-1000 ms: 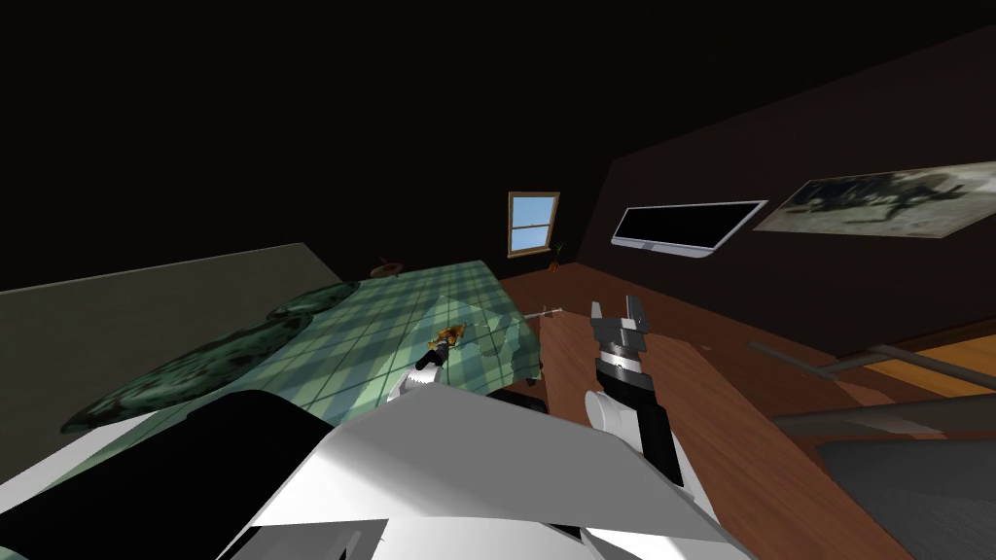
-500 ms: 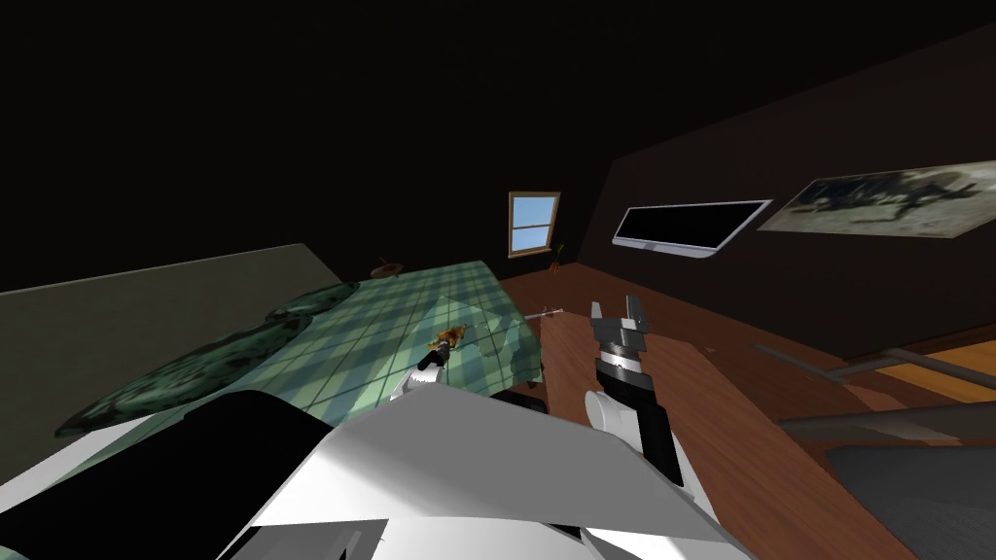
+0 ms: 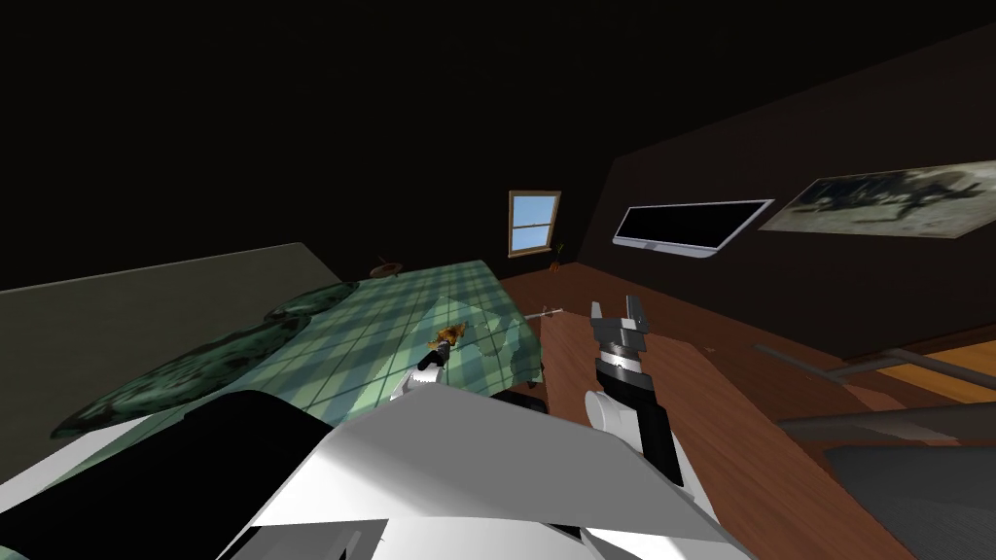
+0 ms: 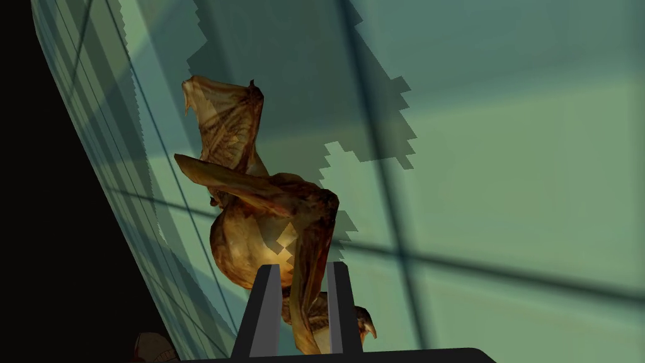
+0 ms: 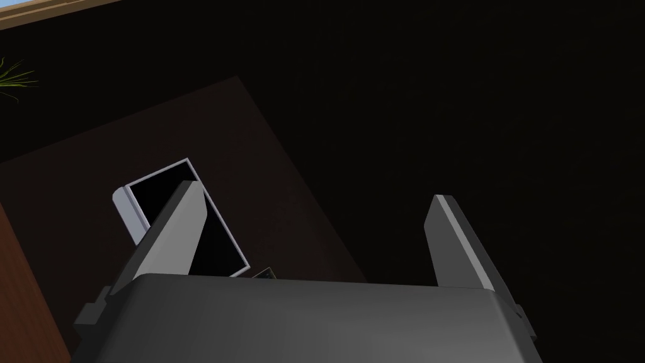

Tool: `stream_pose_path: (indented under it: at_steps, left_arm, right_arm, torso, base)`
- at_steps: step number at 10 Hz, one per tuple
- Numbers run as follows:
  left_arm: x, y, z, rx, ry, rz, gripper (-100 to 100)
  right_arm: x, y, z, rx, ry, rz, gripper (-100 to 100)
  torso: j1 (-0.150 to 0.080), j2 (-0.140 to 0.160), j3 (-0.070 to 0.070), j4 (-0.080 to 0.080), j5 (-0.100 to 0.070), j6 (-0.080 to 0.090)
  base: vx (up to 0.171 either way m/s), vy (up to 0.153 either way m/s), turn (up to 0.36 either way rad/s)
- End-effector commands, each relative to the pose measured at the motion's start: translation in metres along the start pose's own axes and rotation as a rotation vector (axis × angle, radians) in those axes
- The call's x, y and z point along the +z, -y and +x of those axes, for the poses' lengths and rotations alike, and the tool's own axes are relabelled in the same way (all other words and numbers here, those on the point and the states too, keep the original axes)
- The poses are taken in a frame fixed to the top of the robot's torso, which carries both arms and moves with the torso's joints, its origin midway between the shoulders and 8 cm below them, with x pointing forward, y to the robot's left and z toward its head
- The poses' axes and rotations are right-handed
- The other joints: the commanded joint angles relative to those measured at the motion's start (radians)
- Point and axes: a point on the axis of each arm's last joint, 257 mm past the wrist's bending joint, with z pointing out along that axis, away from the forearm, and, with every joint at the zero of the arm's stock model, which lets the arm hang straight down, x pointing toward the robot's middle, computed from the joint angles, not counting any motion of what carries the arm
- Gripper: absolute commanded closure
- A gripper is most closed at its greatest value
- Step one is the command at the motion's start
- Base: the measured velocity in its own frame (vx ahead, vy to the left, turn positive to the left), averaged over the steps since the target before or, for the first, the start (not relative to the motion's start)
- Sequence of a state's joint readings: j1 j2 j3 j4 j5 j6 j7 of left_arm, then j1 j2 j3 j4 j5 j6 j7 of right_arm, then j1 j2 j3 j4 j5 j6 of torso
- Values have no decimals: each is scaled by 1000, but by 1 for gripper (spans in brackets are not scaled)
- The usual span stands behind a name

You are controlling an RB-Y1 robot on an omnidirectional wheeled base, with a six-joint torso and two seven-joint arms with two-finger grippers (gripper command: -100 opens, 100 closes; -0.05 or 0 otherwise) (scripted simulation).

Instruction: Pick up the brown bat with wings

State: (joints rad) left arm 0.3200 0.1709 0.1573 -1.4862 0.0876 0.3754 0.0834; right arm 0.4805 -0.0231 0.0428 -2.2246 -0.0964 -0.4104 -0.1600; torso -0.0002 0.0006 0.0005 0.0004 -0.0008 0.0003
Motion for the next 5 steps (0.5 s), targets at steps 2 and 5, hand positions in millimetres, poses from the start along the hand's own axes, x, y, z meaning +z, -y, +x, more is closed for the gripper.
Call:
stream_pose_path:
  at_steps: [2,5]
  left_arm:
    - [-5,5,-2,0,1,1,100]
    - [-6,5,-2,0,1,0,0]
  right_arm:
    - [0,0,0,0,0,0,0]
    - [0,0,0,0,0,0,0]
  torso:
    - [0,0,0,0,0,0]
    - [-2,3,2,1,-1,0]
  base:
    - [-14,-8,-6]
    - [-25,-12,-2]
